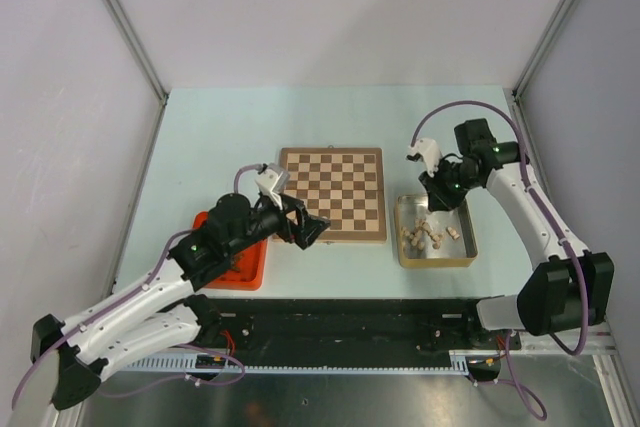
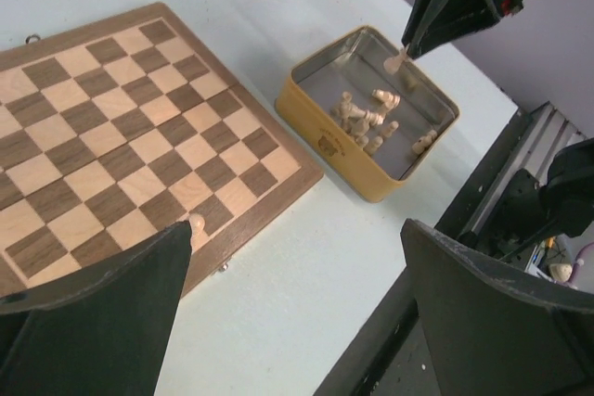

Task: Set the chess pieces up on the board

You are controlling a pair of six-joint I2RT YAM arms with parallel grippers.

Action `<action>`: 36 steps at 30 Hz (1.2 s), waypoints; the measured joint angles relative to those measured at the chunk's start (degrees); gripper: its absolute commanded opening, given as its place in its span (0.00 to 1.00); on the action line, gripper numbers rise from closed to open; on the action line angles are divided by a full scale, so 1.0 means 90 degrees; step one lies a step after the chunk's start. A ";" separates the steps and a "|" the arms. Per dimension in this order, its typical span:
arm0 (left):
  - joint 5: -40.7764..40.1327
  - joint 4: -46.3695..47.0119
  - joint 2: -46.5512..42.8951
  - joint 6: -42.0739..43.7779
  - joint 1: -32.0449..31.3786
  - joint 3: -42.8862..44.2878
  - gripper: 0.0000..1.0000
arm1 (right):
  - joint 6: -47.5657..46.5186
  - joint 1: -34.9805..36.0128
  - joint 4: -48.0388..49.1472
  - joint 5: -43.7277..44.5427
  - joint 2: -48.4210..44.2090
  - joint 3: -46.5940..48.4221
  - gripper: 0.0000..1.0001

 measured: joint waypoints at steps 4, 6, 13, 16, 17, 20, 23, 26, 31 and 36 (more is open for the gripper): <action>-0.0100 -0.0085 -0.0107 0.0044 0.0000 -0.0039 1.00 | 0.0012 0.0262 -0.0058 -0.0109 0.0204 0.0306 0.06; -0.0124 -0.0104 -0.0146 0.0049 0.0000 -0.0070 1.00 | 0.0044 0.0418 -0.0068 -0.0141 0.0318 0.0418 0.06; -0.0199 -0.0243 -0.0240 0.0056 0.0000 -0.0131 1.00 | 0.0138 0.0971 -0.0153 -0.0163 0.0826 0.0835 0.06; -0.0267 -0.0277 -0.0304 0.0063 0.0000 -0.0163 1.00 | 0.0175 0.1178 -0.0168 -0.0163 0.1052 0.1010 0.07; -0.0282 -0.0277 -0.0321 0.0066 0.0000 -0.0175 1.00 | 0.0185 0.1248 -0.0165 -0.0163 0.1124 0.1078 0.07; -0.0304 -0.0291 -0.0355 0.0102 0.0000 -0.0221 1.00 | 0.0245 0.1450 -0.0160 -0.0151 0.1365 0.1307 0.07; -0.0338 -0.0311 -0.0367 0.0114 0.0000 -0.0245 1.00 | 0.0282 0.1608 -0.0189 -0.0129 0.1586 0.1545 0.06; -0.0396 -0.0323 -0.0413 0.0151 0.0000 -0.0294 1.00 | 0.0296 0.1768 -0.0209 -0.0112 0.1838 0.1817 0.07; -0.0476 -0.0345 -0.0495 0.0163 0.0000 -0.0352 1.00 | 0.0345 0.1999 -0.0250 -0.0078 0.2212 0.2210 0.07; -0.0517 -0.0359 -0.0503 0.0163 0.0000 -0.0355 1.00 | 0.0466 0.2183 -0.0248 -0.0049 0.2497 0.2528 0.08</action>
